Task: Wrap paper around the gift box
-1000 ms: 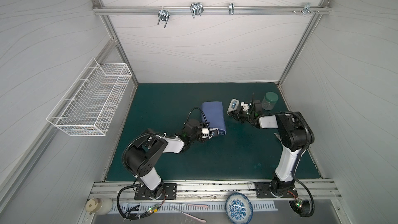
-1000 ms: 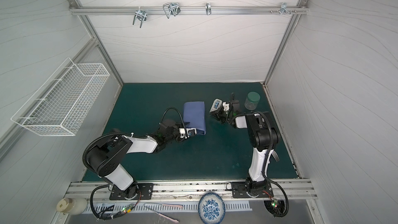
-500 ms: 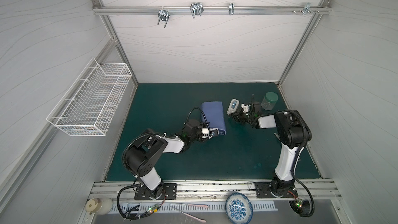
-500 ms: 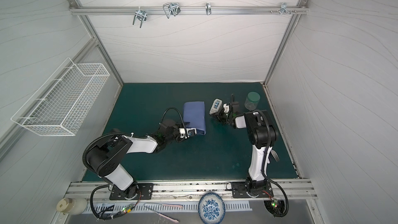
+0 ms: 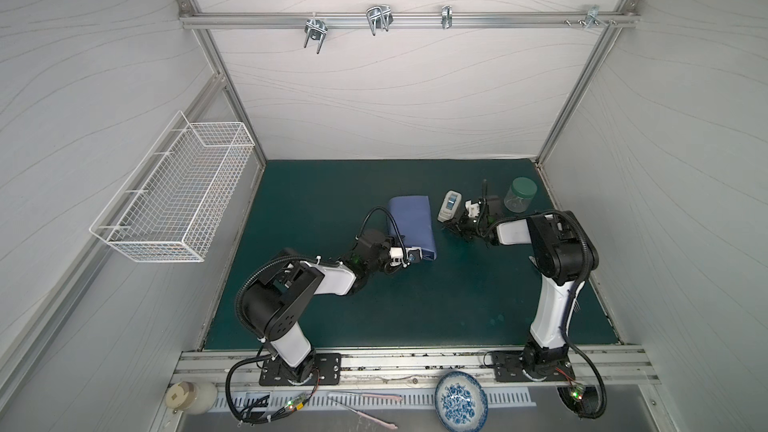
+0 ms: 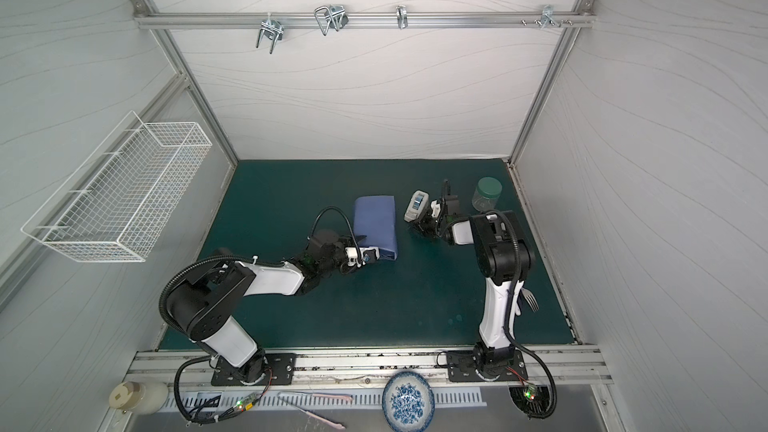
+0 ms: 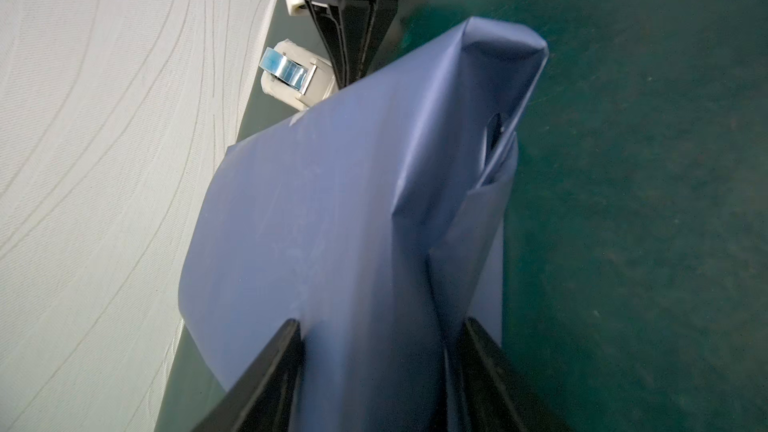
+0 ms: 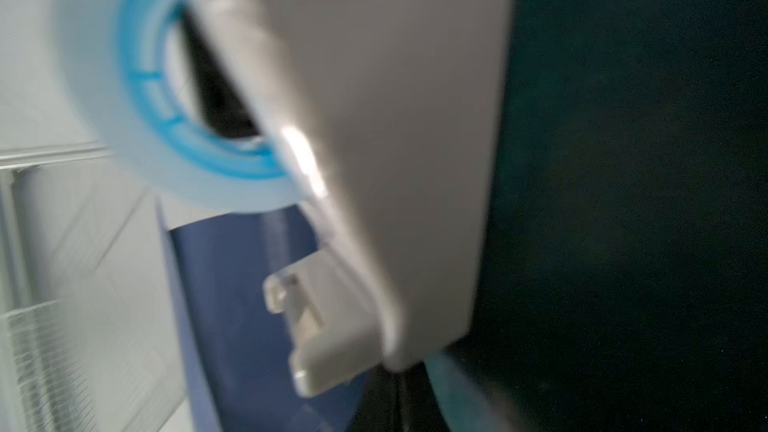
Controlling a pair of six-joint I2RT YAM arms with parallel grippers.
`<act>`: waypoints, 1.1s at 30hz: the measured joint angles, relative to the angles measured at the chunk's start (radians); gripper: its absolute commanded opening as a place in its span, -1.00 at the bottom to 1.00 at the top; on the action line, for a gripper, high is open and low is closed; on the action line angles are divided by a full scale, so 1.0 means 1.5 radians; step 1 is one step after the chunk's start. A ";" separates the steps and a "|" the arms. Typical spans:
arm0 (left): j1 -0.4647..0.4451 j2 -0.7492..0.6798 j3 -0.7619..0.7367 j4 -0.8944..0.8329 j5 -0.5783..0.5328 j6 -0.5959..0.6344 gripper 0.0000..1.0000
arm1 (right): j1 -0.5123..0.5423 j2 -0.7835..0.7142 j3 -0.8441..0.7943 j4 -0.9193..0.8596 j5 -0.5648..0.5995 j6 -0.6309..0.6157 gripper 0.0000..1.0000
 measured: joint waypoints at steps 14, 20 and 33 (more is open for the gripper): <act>0.000 0.000 0.001 -0.003 -0.001 0.000 0.23 | -0.002 -0.088 -0.060 -0.021 0.001 -0.063 -1.00; 0.000 0.000 0.009 -0.014 -0.004 0.000 0.23 | 0.021 -0.289 -0.174 0.001 -0.007 -0.128 -1.00; 0.000 0.000 0.010 -0.018 -0.006 0.000 0.23 | 0.177 -0.523 -0.346 0.032 -0.031 -0.254 -1.00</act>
